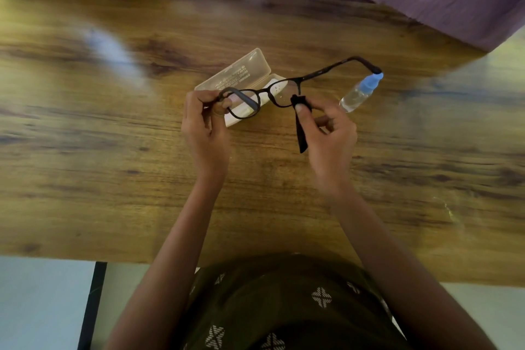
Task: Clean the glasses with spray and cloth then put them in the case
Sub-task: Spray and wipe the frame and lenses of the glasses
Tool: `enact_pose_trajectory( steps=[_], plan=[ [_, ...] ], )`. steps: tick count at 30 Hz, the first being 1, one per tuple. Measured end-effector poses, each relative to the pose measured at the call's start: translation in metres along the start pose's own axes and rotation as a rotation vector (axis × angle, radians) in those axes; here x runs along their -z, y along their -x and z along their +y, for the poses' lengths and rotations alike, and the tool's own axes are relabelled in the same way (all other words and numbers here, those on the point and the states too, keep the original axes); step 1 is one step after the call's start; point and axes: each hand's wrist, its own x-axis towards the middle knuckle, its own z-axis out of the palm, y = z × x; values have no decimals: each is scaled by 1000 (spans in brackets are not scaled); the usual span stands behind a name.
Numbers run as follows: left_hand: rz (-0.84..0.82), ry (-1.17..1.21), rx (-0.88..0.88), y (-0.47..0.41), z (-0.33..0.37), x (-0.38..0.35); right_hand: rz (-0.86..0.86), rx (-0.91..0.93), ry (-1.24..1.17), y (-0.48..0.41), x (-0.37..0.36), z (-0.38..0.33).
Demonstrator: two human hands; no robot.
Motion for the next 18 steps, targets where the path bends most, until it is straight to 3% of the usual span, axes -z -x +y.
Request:
enact_pose_trajectory(
  steps=[5, 9, 13, 18],
  plan=[
    [-16, 3, -26, 10, 10, -1, -51, -217, -255, -14, 2, -4],
    [-61, 3, -71, 16, 7, 3, -95, -248, -307, -21, 4, -2],
    [-209, 21, -120, 19, -4, 14, -134, -216, -271, -23, 7, 1],
    [-348, 119, 97, 3, -9, 31, -167, -201, -265, -20, 5, 2]
  ],
)
